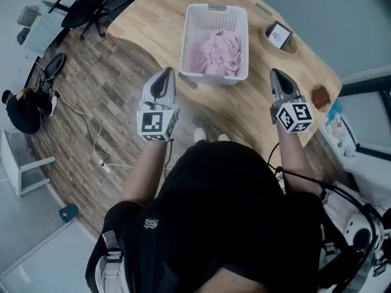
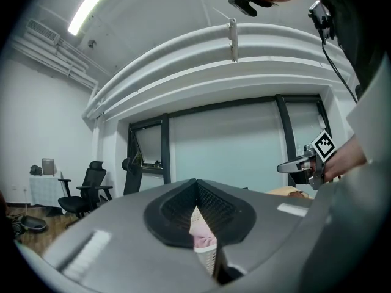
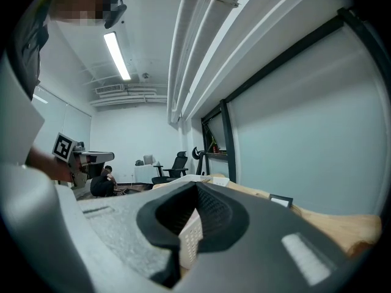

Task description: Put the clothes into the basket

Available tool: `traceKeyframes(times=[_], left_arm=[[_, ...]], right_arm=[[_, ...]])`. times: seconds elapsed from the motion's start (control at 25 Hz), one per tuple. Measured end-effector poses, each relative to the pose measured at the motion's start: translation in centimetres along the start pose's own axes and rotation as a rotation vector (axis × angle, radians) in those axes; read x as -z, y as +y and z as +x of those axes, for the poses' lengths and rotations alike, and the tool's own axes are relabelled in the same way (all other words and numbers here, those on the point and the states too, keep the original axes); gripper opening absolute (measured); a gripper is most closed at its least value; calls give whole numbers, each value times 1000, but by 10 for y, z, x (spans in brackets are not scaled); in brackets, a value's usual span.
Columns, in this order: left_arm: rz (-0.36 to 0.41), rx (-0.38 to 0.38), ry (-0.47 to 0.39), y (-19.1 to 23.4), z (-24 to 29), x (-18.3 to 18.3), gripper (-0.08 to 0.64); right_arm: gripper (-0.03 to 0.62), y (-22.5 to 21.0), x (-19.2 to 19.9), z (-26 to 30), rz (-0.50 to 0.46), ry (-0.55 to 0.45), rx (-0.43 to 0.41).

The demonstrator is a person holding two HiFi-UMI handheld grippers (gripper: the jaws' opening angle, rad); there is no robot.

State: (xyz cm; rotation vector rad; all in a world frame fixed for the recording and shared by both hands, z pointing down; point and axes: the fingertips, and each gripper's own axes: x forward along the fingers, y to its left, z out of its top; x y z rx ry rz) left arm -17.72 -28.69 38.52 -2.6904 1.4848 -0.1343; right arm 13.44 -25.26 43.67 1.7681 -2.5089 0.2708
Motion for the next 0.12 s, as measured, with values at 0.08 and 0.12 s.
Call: traceKeyframes(times=[0.08, 0.12], left_arm=[[0, 0, 3, 1, -1, 1, 8], [-1, 0, 4, 2, -2, 1, 8]], right_arm=[[2, 3, 0, 1, -4, 4, -3], [2, 5, 0, 1, -6, 6, -5]])
